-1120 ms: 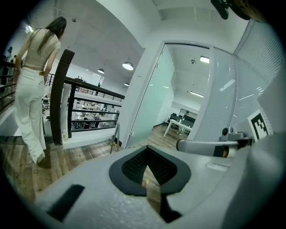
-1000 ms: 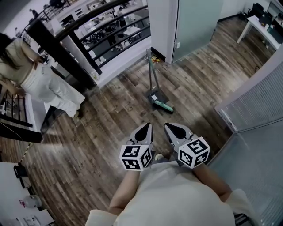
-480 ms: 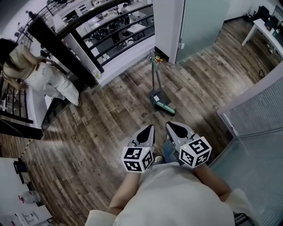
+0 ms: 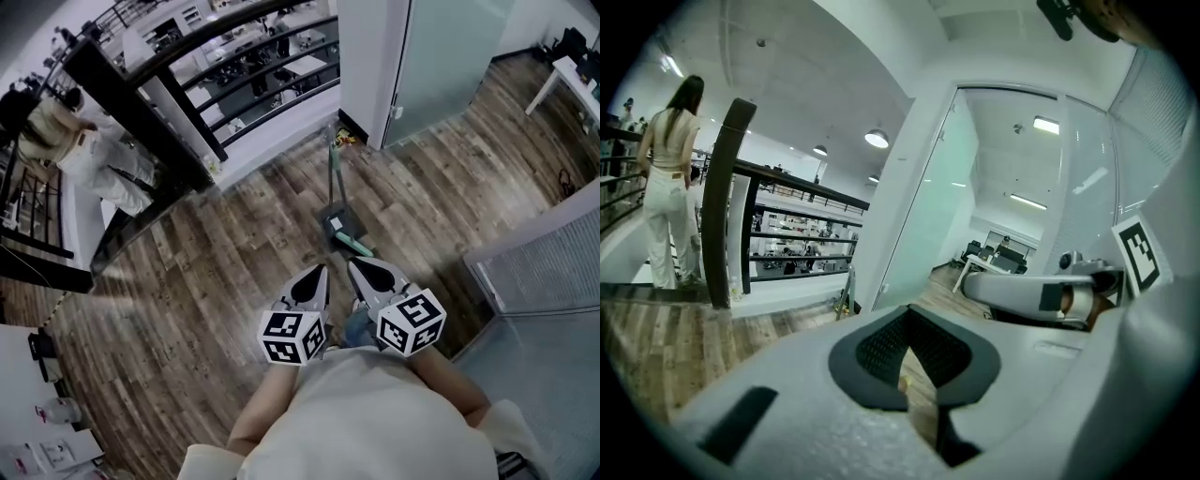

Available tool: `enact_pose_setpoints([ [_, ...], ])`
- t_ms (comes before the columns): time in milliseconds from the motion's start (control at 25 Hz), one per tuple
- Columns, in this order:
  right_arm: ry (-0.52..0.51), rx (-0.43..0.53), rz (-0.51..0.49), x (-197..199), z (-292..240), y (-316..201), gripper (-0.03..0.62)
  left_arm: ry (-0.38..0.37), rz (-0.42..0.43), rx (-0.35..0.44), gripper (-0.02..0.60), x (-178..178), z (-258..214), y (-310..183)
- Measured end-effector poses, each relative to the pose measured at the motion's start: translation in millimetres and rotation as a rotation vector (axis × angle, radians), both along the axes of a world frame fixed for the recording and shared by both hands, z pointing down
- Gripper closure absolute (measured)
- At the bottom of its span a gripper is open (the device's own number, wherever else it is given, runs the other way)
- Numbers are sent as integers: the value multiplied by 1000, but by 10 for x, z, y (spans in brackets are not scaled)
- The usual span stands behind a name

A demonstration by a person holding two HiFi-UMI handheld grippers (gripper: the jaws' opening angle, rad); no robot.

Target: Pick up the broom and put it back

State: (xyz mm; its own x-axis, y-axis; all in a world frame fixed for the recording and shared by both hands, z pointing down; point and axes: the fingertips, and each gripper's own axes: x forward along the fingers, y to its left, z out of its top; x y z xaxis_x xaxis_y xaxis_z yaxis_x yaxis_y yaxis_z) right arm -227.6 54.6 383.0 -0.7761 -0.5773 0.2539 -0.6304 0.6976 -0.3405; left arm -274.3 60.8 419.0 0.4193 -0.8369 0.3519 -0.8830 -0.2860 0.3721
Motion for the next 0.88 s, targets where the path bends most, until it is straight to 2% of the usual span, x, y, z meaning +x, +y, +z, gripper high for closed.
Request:
enact_pose_setpoints([
  [880, 22, 12, -86, 337, -13, -1021, 586, -10, -125, 15, 577, 218, -124, -958],
])
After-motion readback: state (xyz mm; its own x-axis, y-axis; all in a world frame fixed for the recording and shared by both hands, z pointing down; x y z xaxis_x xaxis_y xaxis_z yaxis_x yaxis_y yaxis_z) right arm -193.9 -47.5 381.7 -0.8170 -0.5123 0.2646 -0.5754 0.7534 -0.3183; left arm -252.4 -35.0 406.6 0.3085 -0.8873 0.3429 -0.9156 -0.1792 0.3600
